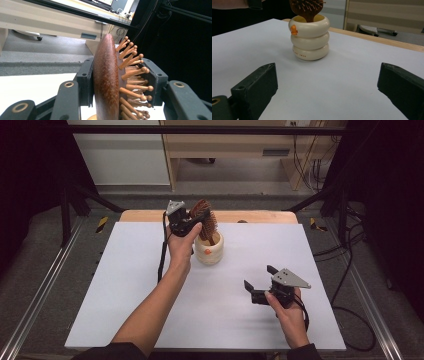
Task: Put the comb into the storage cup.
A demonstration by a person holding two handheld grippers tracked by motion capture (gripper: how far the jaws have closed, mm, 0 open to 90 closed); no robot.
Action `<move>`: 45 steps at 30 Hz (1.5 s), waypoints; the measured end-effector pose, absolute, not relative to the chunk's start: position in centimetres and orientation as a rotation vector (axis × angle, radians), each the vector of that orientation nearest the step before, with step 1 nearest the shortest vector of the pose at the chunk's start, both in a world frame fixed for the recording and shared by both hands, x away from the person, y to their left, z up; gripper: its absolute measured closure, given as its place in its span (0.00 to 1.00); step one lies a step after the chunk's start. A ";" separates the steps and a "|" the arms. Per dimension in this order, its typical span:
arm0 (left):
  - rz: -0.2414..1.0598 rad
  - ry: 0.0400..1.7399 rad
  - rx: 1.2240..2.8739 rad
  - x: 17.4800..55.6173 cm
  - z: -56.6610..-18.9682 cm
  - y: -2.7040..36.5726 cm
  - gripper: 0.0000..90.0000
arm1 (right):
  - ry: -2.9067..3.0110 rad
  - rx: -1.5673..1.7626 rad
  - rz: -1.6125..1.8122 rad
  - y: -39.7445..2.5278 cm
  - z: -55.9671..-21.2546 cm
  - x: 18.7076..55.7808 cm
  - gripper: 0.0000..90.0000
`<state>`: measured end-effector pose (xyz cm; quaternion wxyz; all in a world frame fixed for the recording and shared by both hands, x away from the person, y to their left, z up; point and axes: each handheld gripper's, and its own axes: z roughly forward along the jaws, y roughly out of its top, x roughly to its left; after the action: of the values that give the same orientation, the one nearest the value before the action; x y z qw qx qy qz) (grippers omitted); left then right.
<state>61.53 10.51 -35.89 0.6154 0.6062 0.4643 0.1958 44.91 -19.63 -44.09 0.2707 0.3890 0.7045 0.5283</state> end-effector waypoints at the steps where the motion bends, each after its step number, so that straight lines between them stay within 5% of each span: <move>1: 0.451 1.069 1.396 61.5 -35.9 10.5 0.55 | 1.898 1.047 1.424 -19.6 -44.1 44.9 0.04; 45: 0.412 1.112 1.353 61.9 -36.8 12.3 0.53 | 1.921 1.038 1.417 -19.3 -44.2 44.9 0.04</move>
<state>61.88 12.31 -36.77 0.6219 0.5889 0.4840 0.1794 44.93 -19.30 -44.25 0.2664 0.3845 0.7113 0.5247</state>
